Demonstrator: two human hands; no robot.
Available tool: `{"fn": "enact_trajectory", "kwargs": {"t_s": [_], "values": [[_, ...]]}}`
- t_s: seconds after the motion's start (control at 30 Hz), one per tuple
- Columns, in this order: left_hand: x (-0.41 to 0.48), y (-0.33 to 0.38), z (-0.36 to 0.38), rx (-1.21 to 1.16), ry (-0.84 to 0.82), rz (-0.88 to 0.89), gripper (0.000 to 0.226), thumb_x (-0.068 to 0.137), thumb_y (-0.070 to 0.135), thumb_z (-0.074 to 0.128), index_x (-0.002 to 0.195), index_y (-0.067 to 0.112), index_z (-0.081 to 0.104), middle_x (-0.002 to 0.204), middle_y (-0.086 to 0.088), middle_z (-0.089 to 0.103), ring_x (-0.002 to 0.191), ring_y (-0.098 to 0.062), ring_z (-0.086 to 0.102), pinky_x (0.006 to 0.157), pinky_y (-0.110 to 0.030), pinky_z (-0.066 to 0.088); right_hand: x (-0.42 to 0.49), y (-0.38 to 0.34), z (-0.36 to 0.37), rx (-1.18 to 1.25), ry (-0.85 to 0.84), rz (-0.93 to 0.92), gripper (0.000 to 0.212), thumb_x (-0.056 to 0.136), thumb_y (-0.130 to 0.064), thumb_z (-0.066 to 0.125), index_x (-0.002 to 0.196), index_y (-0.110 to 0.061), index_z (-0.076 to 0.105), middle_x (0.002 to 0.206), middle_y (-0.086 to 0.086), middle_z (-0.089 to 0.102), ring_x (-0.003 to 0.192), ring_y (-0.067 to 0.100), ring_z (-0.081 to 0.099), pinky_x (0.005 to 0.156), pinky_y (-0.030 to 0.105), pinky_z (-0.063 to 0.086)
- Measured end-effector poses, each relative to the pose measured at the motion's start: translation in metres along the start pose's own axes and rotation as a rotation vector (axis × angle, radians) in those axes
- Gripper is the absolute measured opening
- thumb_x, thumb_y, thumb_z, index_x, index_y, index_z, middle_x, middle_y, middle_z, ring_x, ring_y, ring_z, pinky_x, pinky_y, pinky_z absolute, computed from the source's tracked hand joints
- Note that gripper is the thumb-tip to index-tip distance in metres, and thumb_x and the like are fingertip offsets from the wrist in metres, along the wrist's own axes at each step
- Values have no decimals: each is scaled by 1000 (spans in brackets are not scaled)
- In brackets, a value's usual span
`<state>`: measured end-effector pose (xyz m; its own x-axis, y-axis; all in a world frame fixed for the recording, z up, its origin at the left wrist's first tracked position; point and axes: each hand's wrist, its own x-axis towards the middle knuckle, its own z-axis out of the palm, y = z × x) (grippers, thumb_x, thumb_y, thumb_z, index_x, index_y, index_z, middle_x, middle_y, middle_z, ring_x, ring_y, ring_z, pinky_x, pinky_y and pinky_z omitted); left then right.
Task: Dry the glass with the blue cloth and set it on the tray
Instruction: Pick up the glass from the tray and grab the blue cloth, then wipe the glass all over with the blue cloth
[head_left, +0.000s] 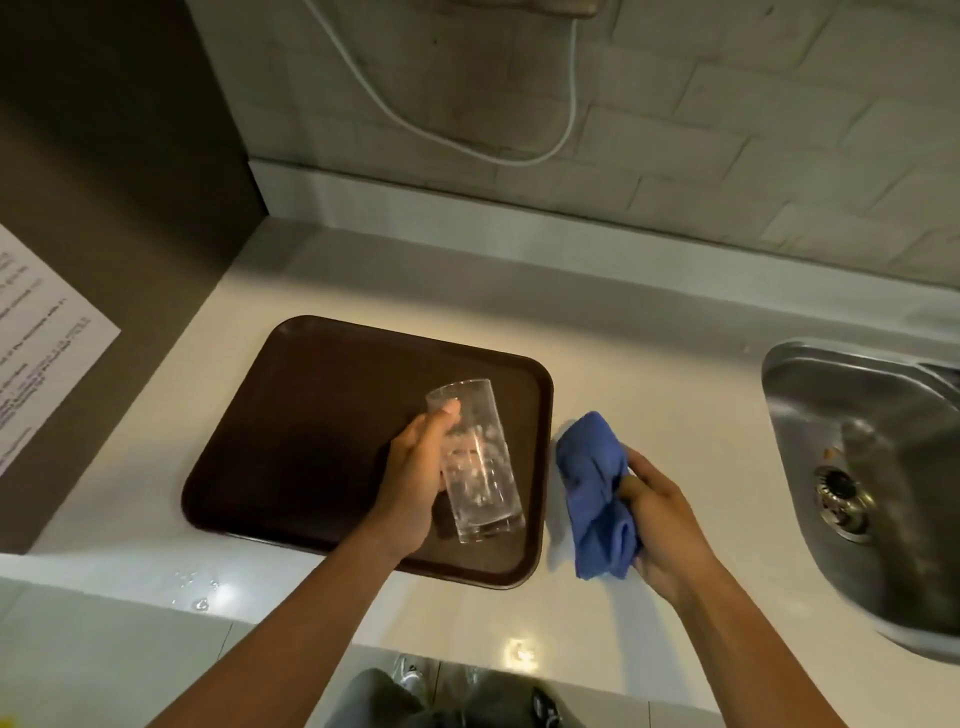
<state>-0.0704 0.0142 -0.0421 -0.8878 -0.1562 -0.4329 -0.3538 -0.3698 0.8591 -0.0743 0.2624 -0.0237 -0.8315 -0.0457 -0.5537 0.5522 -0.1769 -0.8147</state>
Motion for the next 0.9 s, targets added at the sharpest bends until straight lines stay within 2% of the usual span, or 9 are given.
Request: {"fn": "enact_trajectory", "kwargs": {"t_s": [0.07,0.17,0.27,0.33,0.43,0.5,0.6,0.77,0.9], "values": [[-12,-4,8,-52,-64,-143,46,81,63,59,102,26,78,107,-12,80,100,-30,76,83,-45,57,-15,-6,13,-60,-28,-111,38,107,-7,35,126,-18,66,111,8,74,101,25,72,86,38,59],[-24,-12,24,-155,-148,-253,53,79,68,58,103,26,80,109,-15,79,99,-32,76,80,-45,60,-39,-12,43,-455,-103,-427,49,100,-8,45,136,-40,53,127,-13,67,114,6,64,93,26,55],[-29,-20,34,-354,-201,-284,55,91,63,54,112,19,79,109,-11,78,100,-27,74,83,-41,60,-52,-6,68,-781,-173,-556,41,99,-50,43,139,-53,44,147,-26,42,132,-5,42,108,19,35],[-33,-23,37,-454,-255,-276,56,96,60,50,120,16,75,108,-9,77,102,-25,74,85,-40,60,-54,-4,75,-778,-124,-611,43,96,-63,34,134,-51,51,144,-28,37,133,-4,38,108,18,33],[-42,-27,38,-395,-271,-223,57,100,59,45,131,17,68,122,-18,72,113,-33,69,91,-44,58,-50,-5,82,-710,29,-686,33,99,-47,50,131,-41,54,134,-20,44,122,2,49,102,23,45],[-46,-27,36,-362,-277,-195,57,98,59,47,134,18,66,130,-21,68,121,-35,65,93,-44,57,-50,-3,89,-760,51,-702,47,98,-43,55,144,-39,44,143,-15,38,127,5,46,103,20,43],[-45,-24,31,-313,-295,-146,59,96,60,48,134,19,66,129,-20,70,119,-33,67,90,-40,59,-54,4,90,-818,-19,-670,57,98,-49,45,152,-40,29,160,-19,18,140,2,32,110,19,35],[-46,-23,21,-359,-276,-159,61,86,66,54,120,20,75,108,-14,78,95,-28,76,79,-40,62,-60,18,66,-877,-184,-605,53,100,-42,41,152,-35,33,154,-33,20,137,-14,30,107,3,27],[-53,-24,32,-352,-237,-208,56,97,61,47,130,22,69,129,-17,71,118,-31,68,85,-39,60,-54,3,87,-833,-162,-587,46,100,-54,32,143,-64,20,160,-31,10,131,-25,24,96,-5,26]]}}
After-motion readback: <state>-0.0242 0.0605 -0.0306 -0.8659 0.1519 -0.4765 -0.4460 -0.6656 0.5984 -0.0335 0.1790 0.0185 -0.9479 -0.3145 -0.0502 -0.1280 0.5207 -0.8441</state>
